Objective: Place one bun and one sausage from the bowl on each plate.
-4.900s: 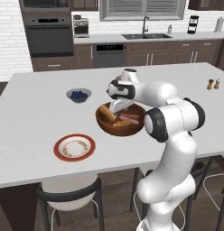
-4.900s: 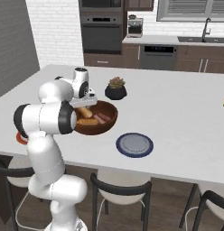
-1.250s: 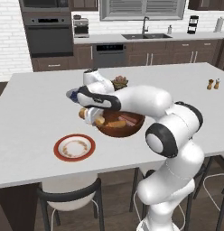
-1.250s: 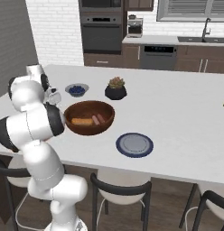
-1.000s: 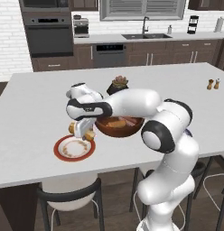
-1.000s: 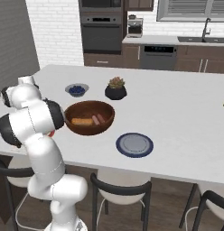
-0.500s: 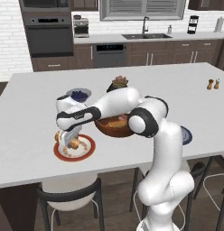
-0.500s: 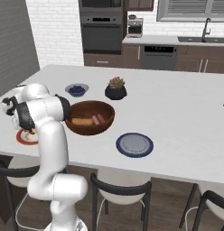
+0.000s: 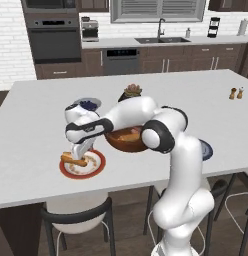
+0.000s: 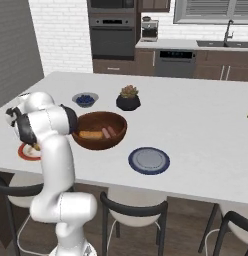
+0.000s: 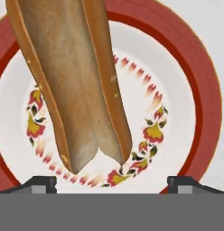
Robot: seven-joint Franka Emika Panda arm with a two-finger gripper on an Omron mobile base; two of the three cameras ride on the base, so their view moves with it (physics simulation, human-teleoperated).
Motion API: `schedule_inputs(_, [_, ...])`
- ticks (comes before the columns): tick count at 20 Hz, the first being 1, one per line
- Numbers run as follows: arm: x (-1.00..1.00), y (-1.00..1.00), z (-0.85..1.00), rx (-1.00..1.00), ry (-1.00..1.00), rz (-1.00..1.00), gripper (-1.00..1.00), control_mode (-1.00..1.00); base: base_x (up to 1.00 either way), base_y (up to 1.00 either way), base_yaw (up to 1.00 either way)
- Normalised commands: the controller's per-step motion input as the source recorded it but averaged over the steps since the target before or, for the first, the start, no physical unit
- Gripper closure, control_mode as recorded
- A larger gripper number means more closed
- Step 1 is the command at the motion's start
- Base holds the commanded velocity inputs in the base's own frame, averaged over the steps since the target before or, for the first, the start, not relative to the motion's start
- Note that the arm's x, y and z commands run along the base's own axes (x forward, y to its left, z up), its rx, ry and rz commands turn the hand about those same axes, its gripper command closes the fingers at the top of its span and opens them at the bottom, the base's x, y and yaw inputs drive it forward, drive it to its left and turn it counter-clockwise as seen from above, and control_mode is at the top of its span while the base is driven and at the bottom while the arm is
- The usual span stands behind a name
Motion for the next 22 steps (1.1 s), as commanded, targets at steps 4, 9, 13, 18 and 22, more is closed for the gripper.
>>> schedule_inputs(4, [-0.26,-0.95,0.68,0.12,-0.14,0.00,-1.00,-1.00,0.00,0.00,0.00])
schedule_inputs(9, [-0.35,-1.00,1.00,0.17,-0.18,0.00,-1.00,-1.00,0.00,0.00,0.00])
schedule_inputs(13, [-0.03,-1.00,0.63,0.05,0.00,-0.24,-1.00,-1.00,0.00,0.00,0.00])
schedule_inputs(18, [0.23,-1.00,0.21,0.00,0.09,-0.44,-1.00,-1.00,0.00,0.00,0.00])
schedule_inputs(22, [0.82,-1.00,0.24,0.00,0.15,-0.34,-1.00,-1.00,0.00,0.00,0.00])
